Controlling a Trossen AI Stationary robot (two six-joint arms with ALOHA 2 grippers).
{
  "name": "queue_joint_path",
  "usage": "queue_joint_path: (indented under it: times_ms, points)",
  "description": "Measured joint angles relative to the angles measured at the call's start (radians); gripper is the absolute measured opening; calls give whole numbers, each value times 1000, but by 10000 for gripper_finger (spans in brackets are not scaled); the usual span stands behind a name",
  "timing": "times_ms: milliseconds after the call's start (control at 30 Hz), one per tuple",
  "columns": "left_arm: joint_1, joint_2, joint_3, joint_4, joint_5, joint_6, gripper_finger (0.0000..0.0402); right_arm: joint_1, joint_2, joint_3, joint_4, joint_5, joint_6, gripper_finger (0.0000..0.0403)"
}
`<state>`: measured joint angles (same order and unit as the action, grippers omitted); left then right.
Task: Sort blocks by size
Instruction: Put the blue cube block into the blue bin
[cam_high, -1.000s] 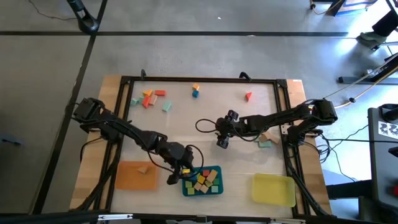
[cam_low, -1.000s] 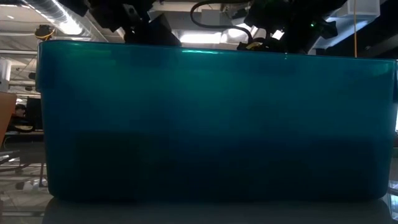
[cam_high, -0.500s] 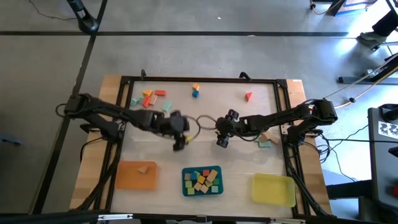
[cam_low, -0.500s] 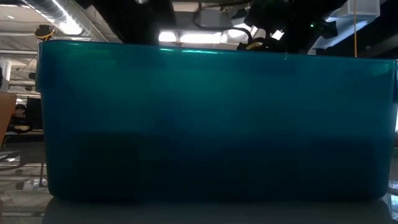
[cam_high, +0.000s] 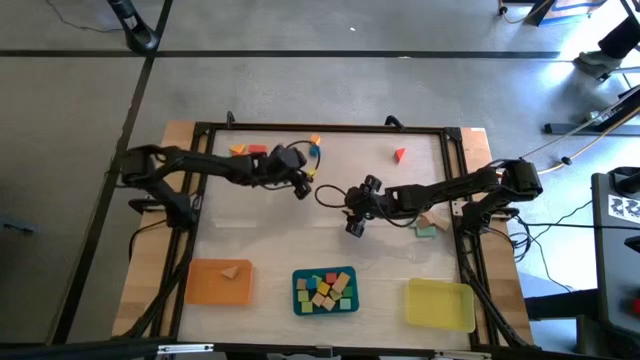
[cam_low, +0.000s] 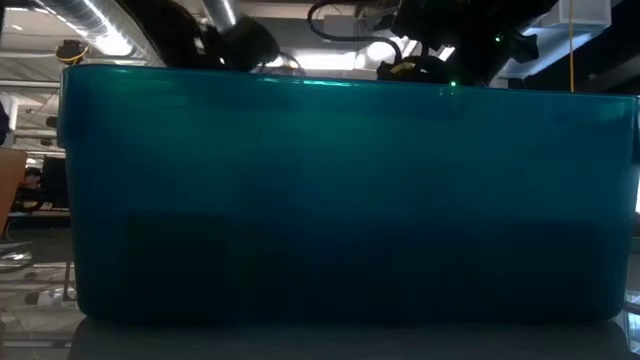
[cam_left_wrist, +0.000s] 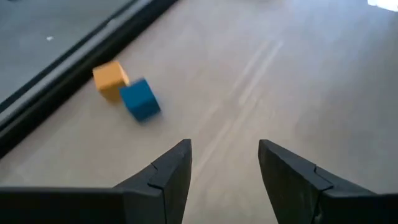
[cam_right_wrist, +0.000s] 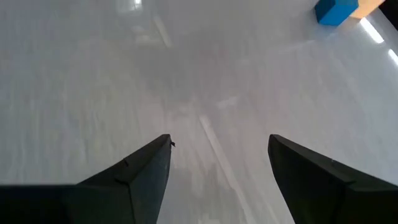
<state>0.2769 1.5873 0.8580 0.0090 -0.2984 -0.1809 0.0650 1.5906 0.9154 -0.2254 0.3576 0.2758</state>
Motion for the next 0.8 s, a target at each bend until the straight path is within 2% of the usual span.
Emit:
queue_joint_path:
  times_ms: [267, 467, 800]
  points:
    - [105, 180, 32, 173, 1, -17, 172, 0, 2, 0, 8, 8, -19, 266]
    - [166, 297, 134, 161, 13, -19, 171, 0, 2, 0, 23, 8, -33, 266]
    - [218, 394, 252, 132, 66, -24, 171, 0, 2, 0, 26, 8, -46, 266]
